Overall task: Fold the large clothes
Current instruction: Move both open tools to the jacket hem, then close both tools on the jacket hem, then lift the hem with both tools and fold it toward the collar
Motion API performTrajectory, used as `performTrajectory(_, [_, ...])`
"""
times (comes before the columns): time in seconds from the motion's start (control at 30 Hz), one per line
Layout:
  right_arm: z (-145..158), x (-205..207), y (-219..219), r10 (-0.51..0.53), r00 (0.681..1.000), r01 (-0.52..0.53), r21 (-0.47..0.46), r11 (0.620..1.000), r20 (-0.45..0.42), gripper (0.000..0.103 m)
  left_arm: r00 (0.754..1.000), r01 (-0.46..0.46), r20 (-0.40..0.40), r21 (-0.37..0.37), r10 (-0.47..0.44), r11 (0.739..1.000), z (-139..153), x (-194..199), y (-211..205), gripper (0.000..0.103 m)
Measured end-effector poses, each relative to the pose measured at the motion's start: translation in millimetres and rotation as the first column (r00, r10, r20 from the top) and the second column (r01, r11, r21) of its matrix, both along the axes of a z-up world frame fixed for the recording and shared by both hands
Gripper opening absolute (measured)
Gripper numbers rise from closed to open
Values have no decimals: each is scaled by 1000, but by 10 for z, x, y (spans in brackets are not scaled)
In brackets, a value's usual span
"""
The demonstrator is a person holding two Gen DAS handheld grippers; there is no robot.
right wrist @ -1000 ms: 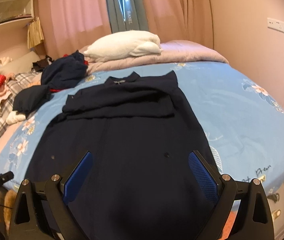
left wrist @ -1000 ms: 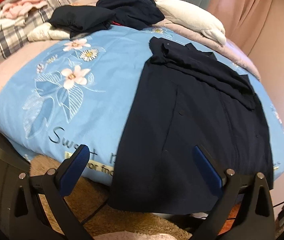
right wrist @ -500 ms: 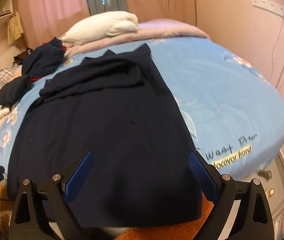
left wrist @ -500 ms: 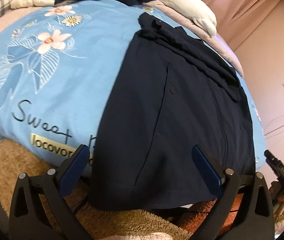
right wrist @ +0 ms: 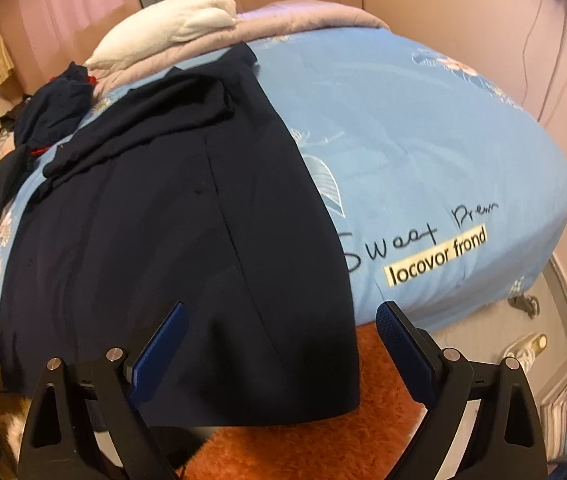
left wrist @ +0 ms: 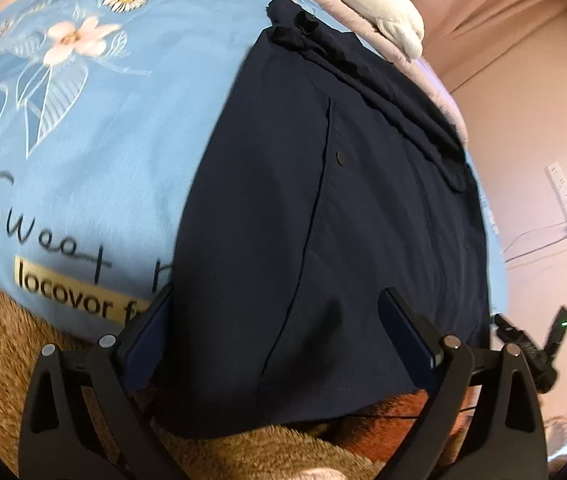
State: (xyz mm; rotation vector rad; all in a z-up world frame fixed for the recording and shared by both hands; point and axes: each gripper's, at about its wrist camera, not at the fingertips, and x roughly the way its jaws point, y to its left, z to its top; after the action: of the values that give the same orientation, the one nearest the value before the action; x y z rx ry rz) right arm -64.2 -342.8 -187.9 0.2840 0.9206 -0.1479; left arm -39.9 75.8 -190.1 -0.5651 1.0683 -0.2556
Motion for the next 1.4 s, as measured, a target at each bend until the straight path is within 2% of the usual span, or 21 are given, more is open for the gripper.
performTrajectory(0.1, [-21,-26,-13,-2,1000,2,-5,1000,-4,96,1000,-18,-9,-6,18,1000,-1,-61,42,91])
performTrajectory(0.17, [-42,-39,-31,-1,1000,1,-1,1000,-10,96,999,-38,-6,33,39,999,33,-91,25,84])
performTrajectory(0.37, [-77,-40,-64,1,1000,-1,-1,1000,-13,90,1000,-12,-4,117,12,993,63,-90,-75,83])
performTrajectory(0.43, [-82,-52,-71,6,1000,-6,-2,1000,-13,84,1000,-10,-4,113,11,994,46,-99,-66,83])
performTrajectory(0.57, [-148,-46,-90,33,999,-32,16,999,-32,82,1000,-16,-16,72,17,997,-40,-63,-17,84])
performTrajectory(0.63, [-193,-39,-96,50,998,-48,30,998,-49,77,1000,-16,-12,55,17,998,-35,-66,-4,85])
performTrajectory(0.8, [-293,-32,-121,71,996,-67,66,996,-62,67,1000,-14,2,16,14,1000,-45,-86,-40,91])
performTrajectory(0.93, [-326,-40,-171,64,997,-59,109,992,-43,53,999,22,22,83,-24,996,-20,-120,-181,91])
performTrajectory(1.0, [-336,-34,-156,74,997,-69,119,990,-38,51,999,31,27,89,-33,996,-23,-120,-196,91])
performTrajectory(1.07, [-347,-28,-141,81,996,-76,124,989,-34,49,999,35,23,63,-36,997,-34,-93,-170,91])
performTrajectory(1.13, [-355,-30,-143,86,996,-82,134,988,-27,43,999,48,22,2,-48,999,-44,-83,-132,89])
performTrajectory(1.17, [-354,-32,-148,88,996,-85,133,988,-23,41,998,54,24,-18,-53,998,-42,-93,-125,83])
performTrajectory(1.2, [-351,-43,-147,91,996,-88,128,988,-19,36,998,58,23,-34,-58,998,-43,-102,-130,74])
performTrajectory(1.27, [-335,-68,-137,88,996,-86,120,989,-9,17,998,64,20,-7,-64,998,-35,-121,-166,61])
performTrajectory(1.3, [-319,-79,-122,89,996,-88,114,990,-3,9,998,63,18,35,-64,997,-23,-134,-198,47])
performTrajectory(1.33, [-304,-86,-108,91,996,-90,105,990,1,8,998,63,18,53,-64,997,-9,-130,-227,36])
performTrajectory(1.37, [-286,-85,-92,92,996,-92,98,991,4,8,998,61,20,71,-63,996,9,-136,-244,13])
performTrajectory(1.4, [-269,-94,-79,93,996,-94,97,991,13,8,998,60,20,81,-61,995,29,-137,-250,10])
